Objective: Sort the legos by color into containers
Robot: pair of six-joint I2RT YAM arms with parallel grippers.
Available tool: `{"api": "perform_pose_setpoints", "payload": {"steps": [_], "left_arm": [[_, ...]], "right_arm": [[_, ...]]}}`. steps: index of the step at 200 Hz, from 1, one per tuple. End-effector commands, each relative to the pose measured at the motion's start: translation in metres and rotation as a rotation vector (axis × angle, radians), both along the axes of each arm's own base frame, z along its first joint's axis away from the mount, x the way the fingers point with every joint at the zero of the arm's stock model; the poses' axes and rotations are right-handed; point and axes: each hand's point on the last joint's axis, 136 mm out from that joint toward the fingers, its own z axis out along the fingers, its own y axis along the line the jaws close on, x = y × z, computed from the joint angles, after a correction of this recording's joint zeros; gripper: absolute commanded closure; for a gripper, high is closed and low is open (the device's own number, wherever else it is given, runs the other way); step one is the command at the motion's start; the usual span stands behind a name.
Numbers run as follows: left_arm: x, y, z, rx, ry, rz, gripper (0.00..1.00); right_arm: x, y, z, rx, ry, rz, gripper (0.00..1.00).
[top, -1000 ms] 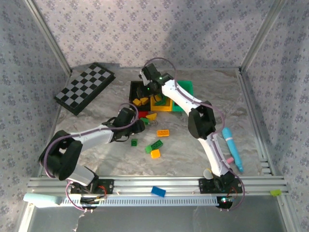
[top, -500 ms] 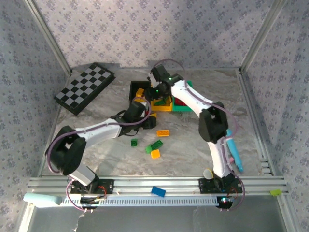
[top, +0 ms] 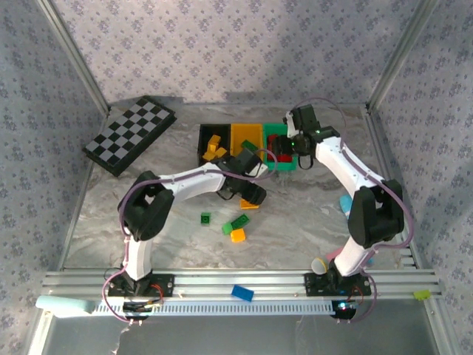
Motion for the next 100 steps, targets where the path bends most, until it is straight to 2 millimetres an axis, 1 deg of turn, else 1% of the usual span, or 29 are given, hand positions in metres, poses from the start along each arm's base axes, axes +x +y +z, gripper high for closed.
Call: {"api": "perform_pose_setpoints", "payload": {"steps": [1,6,12,34,57,83,100], "left_arm": [[-0.009,0.008,0.003,0.088,0.010,-0.145,0.26],[-0.010,0.006,0.003,0.093,0.019,-0.164,0.26],[-0.015,0.011,-0.003,0.126,0.057,-0.177,0.26],[-0.025,0.015,-0.016,0.178,0.133,-0.214,0.28],[-0.032,0.016,-0.022,0.180,0.167,-0.231,0.30],[-0.028,0.021,-0.029,0.218,0.165,-0.224,0.31],[-0.027,0.018,-0.031,0.218,0.166,-0.226,0.31]], "right_arm": [[-0.005,-0.004,0.010,0.026,-0.032,-0.012,0.41],[-0.006,-0.005,0.009,0.025,-0.029,-0.014,0.41],[-0.007,-0.007,0.009,0.023,-0.028,-0.017,0.41],[-0.009,-0.010,0.009,0.023,-0.032,-0.025,0.41],[-0.008,-0.013,0.009,0.023,-0.034,-0.030,0.41],[-0.008,-0.012,0.009,0.031,-0.035,-0.030,0.41],[-0.009,-0.011,0.008,0.031,-0.033,-0.029,0.41]]}}
